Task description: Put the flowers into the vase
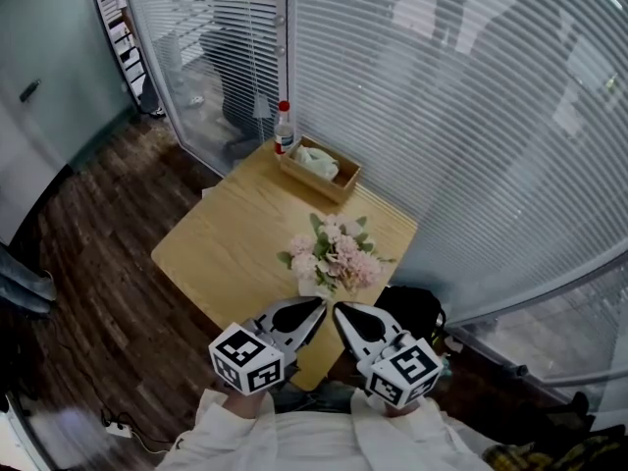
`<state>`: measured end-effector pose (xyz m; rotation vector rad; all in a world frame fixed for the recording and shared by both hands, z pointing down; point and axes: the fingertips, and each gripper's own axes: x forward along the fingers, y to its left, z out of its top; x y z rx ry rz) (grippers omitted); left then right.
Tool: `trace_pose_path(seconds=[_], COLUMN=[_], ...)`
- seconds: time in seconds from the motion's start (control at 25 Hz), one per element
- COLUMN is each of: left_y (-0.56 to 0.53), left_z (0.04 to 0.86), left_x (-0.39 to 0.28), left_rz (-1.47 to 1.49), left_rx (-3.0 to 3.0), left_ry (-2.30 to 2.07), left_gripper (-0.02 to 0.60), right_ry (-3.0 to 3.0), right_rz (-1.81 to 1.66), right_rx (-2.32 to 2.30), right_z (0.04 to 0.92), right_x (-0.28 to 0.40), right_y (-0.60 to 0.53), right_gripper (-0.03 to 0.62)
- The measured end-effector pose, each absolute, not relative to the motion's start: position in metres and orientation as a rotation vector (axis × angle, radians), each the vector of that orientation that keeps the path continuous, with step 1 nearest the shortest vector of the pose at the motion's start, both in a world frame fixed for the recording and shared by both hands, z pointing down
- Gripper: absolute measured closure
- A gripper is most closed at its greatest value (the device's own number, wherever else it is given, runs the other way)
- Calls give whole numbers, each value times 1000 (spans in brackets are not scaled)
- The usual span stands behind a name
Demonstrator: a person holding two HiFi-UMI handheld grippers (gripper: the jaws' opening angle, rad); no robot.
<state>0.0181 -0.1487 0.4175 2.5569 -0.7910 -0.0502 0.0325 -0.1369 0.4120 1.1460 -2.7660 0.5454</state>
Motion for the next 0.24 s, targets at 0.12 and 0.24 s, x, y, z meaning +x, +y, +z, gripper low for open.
trace_pose_path(seconds=[0.12, 0.24], left_y=[-148, -149], left_z=[419, 419], left_x=[18, 19], left_rz=[-46, -50], left_rx=[2555, 2552], left_ry=[-785, -779], left_gripper=[572, 572], right_ry=[-2759, -2752], right_rz=[547, 548], right_rx=[1149, 1147], right_z=[413, 415], right_x=[32, 31], right_y=[-137, -137], right_gripper=[582, 582])
